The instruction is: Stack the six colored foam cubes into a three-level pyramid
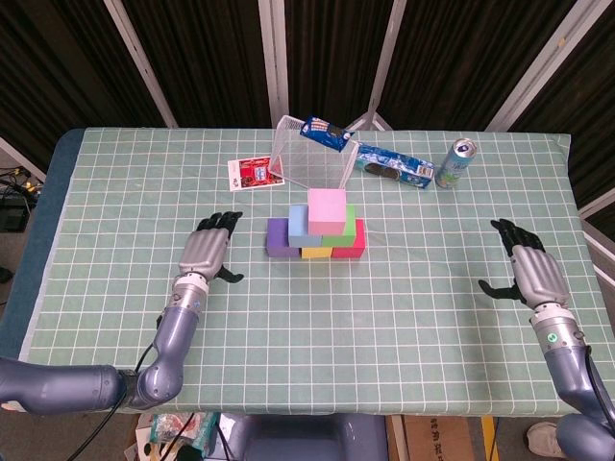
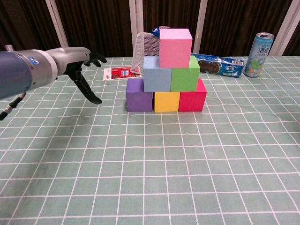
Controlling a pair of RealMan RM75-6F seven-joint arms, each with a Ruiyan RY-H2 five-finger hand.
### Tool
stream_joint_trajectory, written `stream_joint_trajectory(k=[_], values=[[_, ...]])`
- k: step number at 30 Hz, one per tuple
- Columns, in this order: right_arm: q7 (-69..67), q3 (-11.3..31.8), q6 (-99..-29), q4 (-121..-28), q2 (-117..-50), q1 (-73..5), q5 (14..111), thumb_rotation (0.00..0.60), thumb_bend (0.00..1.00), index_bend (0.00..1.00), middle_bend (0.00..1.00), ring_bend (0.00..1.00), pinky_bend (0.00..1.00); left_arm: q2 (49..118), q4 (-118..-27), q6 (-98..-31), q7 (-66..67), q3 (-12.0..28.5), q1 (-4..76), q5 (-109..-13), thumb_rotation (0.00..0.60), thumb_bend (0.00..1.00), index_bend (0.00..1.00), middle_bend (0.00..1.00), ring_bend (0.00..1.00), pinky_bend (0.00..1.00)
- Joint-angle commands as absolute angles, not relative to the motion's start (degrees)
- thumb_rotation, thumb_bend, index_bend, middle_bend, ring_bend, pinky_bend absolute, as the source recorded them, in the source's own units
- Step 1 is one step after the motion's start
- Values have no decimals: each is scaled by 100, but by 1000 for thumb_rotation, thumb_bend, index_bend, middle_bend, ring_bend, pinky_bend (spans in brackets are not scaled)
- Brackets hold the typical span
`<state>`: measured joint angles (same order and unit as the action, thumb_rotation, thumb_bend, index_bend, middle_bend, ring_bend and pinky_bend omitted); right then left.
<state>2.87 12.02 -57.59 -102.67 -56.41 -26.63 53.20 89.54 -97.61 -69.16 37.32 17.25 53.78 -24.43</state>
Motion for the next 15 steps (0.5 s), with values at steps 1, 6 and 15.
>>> stream_joint_trajectory(k=[1,6,15], values=[[302,1195,-5764,-10282,-5645,-2663,5324,600,288,0,0,0,0,8834,-9835,-6957,3645,1651,5249,-2491,600,164,0,42,2,75],[339,1186,-5775,-10308,-5644,-2668,5322,600,288,0,0,0,0,8744,-9769,-6848,3554,1558,5109,-2449,600,164,0,42,2,75],[356,1194,-5796,-10326,-5635,-2671,5300,600,288,0,0,0,0,8963,-9365,-6577,3620,1491,5151,-2253,600,164,0,42,2,75]])
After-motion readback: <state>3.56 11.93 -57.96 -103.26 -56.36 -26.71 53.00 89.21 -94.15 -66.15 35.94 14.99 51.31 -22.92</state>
